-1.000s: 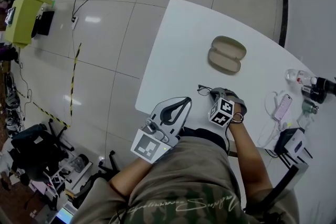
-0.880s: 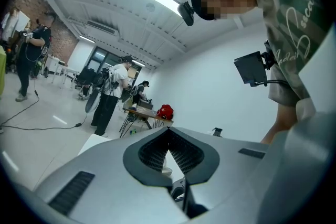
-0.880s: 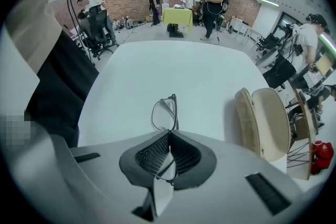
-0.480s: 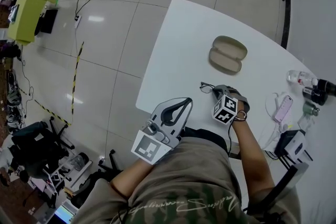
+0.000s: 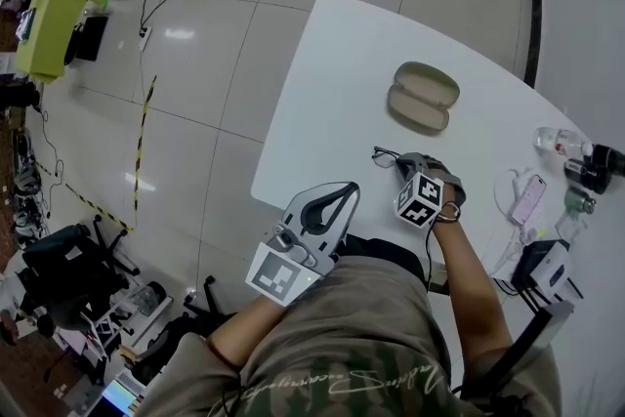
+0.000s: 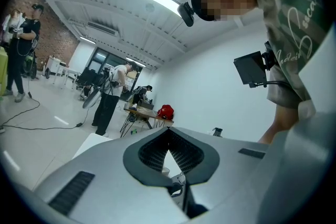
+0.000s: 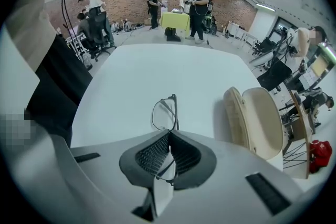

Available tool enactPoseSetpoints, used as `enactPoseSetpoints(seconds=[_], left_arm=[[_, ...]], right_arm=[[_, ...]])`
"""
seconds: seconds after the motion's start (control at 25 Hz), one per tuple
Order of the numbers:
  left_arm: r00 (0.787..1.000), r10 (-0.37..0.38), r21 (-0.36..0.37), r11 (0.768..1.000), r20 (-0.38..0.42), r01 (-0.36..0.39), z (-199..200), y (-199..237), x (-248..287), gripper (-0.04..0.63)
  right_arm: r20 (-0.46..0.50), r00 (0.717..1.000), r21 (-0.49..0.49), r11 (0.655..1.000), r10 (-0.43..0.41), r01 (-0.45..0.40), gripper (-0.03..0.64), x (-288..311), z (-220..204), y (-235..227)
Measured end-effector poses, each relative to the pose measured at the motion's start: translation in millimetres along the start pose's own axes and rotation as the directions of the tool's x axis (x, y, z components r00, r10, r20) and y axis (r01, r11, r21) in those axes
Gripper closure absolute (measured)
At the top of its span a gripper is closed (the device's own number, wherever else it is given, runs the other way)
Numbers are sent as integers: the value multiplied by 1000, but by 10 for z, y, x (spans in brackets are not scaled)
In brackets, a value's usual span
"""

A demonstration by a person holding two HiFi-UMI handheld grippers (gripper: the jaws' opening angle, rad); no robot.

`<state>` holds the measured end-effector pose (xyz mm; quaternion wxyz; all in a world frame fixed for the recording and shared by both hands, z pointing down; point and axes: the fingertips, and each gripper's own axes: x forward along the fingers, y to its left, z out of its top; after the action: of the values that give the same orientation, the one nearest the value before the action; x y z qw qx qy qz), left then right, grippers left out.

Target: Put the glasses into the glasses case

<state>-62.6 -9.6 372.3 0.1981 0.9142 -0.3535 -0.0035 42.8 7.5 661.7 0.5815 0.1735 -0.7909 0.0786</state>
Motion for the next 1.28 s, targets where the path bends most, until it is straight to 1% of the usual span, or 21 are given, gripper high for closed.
enactPoseSetpoints(seconds=[0.36, 0.56, 1.08, 1.28], left_arm=[[1000, 7, -8, 1000, 9, -7, -27, 11, -42, 595], [1000, 11, -10, 1000, 8, -11, -44, 21, -69, 595], [1000, 10, -17, 1000, 3, -10, -63, 20, -66, 595], [1000, 18, -23, 1000, 1, -18, -32, 22, -102, 595]], right_arm=[[-5, 1000, -3, 1000, -11, 11, 595, 11, -16, -91], [9, 1000, 14, 1000, -21, 21, 597, -20, 29, -107], [9, 999, 40, 999, -32, 31, 595, 0, 35, -160], [16, 999, 28, 999, -46, 46, 597, 10, 74, -196]])
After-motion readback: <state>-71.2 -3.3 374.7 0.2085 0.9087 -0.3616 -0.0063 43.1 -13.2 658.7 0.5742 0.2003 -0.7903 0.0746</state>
